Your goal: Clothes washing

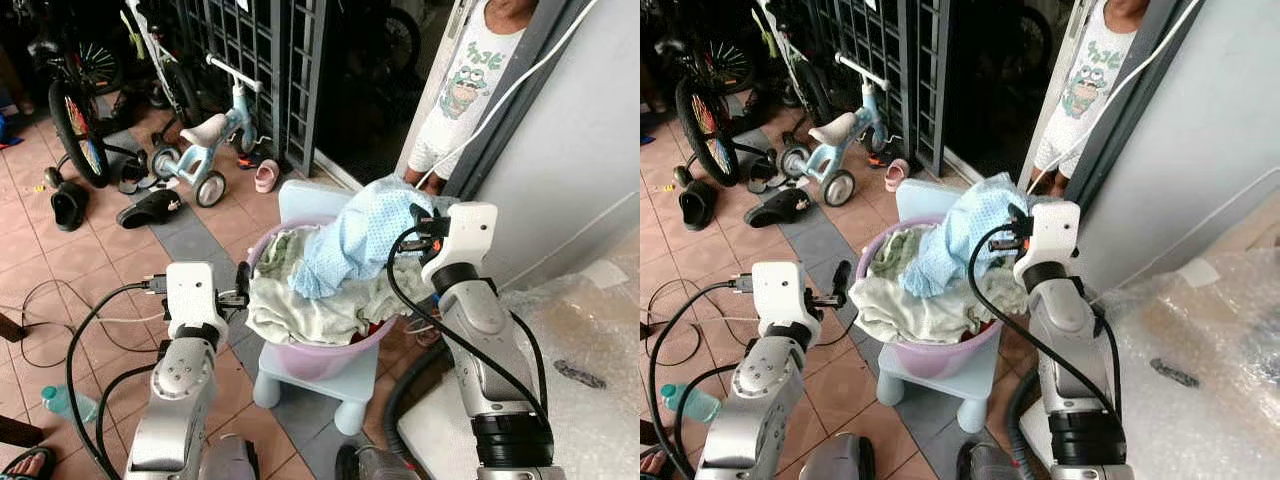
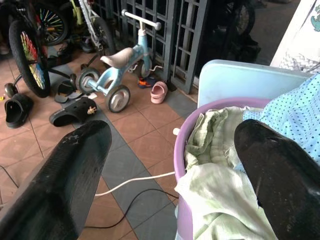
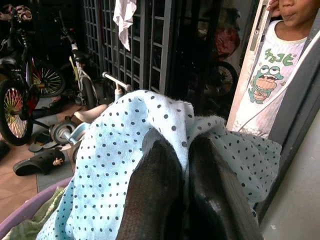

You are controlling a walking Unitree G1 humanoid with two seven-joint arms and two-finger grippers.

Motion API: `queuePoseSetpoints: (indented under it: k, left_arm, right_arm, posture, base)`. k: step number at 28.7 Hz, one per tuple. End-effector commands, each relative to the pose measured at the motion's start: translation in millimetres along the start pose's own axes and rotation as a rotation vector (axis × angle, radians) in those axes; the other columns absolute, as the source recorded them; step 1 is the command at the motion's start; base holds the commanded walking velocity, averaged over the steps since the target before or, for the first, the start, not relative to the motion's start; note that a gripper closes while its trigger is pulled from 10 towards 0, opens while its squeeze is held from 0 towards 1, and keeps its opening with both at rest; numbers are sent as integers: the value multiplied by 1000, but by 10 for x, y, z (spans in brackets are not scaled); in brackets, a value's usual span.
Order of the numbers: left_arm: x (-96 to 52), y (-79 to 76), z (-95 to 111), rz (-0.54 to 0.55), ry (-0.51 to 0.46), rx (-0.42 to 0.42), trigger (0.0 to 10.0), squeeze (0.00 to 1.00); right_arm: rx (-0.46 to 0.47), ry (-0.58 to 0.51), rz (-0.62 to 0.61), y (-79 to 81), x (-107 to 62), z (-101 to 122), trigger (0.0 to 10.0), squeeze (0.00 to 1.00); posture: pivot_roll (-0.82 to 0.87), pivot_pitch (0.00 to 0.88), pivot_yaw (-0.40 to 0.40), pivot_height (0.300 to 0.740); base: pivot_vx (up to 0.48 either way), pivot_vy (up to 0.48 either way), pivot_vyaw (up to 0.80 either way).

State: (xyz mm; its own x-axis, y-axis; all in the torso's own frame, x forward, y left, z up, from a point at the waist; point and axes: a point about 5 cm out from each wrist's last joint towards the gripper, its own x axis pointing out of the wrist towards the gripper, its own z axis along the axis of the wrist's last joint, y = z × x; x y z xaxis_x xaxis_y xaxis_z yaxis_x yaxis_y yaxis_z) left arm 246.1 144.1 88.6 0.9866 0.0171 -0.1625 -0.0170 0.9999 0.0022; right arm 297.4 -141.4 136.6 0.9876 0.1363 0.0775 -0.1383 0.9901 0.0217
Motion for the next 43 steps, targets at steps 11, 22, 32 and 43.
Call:
queuePoseSetpoints:
  k: [11,22,32,43]
  left_arm:
    - [21,-45,-18,-28,12,4,10000,0]
    - [17,-82,34,-72,-26,-24,10000,0]
    - [13,-101,73,-116,-49,-51,10000,0]
    - [-11,-107,91,-128,-65,-58,10000,0]
  right_arm:
    - [-3,2,-7,7,31,15,10000,0]
    - [-107,-91,-85,-194,208,282,10000,0]
    - [-182,-191,-285,-750,456,683,10000,0]
    - [-215,-236,-266,-764,588,799,10000,0]
  posture:
    - [21,0,-34,740]
    - [13,0,-28,740]
    - [14,0,-30,740]
    - [22,0,-33,740]
  base:
    - [-136,0,0]
    - [0,0,-727]
    - [0,0,-800]
    - [123,0,-800]
